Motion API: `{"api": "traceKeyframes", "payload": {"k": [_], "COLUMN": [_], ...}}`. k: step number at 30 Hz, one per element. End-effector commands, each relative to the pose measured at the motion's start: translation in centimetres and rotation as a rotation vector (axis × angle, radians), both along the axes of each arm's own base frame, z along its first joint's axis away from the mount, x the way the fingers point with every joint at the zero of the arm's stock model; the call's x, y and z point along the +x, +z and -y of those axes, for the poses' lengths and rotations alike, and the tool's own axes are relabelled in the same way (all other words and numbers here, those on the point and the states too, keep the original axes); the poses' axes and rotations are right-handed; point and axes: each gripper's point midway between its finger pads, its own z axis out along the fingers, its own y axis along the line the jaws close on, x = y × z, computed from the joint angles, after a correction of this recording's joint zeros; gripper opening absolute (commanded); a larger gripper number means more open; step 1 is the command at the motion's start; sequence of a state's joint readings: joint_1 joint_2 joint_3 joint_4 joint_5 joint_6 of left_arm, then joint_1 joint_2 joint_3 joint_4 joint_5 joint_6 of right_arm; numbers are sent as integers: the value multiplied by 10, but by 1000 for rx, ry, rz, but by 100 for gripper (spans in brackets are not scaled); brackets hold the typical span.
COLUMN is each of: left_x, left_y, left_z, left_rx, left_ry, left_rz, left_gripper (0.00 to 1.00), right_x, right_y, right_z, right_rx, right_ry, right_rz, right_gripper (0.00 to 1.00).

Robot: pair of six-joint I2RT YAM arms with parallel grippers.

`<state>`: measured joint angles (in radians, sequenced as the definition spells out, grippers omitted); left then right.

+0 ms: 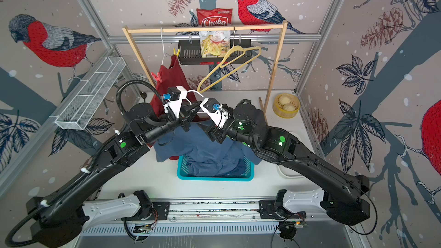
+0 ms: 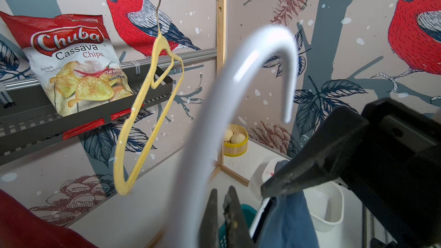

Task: Remove the clothespins securing t-shirts to the hanger
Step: Pick up the hanger from the basket.

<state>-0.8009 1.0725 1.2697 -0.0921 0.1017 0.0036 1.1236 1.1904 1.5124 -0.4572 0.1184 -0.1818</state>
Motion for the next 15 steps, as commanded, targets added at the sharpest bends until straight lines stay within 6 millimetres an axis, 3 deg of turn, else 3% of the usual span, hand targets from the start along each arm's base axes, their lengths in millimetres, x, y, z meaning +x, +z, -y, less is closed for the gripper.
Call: {"api": "traceKeyframes", "payload": {"k": [1, 9, 12, 15], "left_x": [-7, -31, -45, -54], "left_y": [22, 49, 58, 64], "left_z": [-5, -10, -5, -5], "left_rx": [-37, 42, 57, 60], "left_ry": [-13, -128, -204, -245], "left_rz": [76, 139, 166, 189], "left_gripper": [0, 0, 0, 0], "right_x": [0, 34, 39, 33], "right_y": [25, 48, 51, 52], "right_z": [13, 98, 112, 113], "right_rx": [97, 251, 226, 196], "right_ry": [-31, -206, -243, -217], "right_rz": [-6, -83, -78, -87], "right_gripper": [73, 76, 77, 80]}}
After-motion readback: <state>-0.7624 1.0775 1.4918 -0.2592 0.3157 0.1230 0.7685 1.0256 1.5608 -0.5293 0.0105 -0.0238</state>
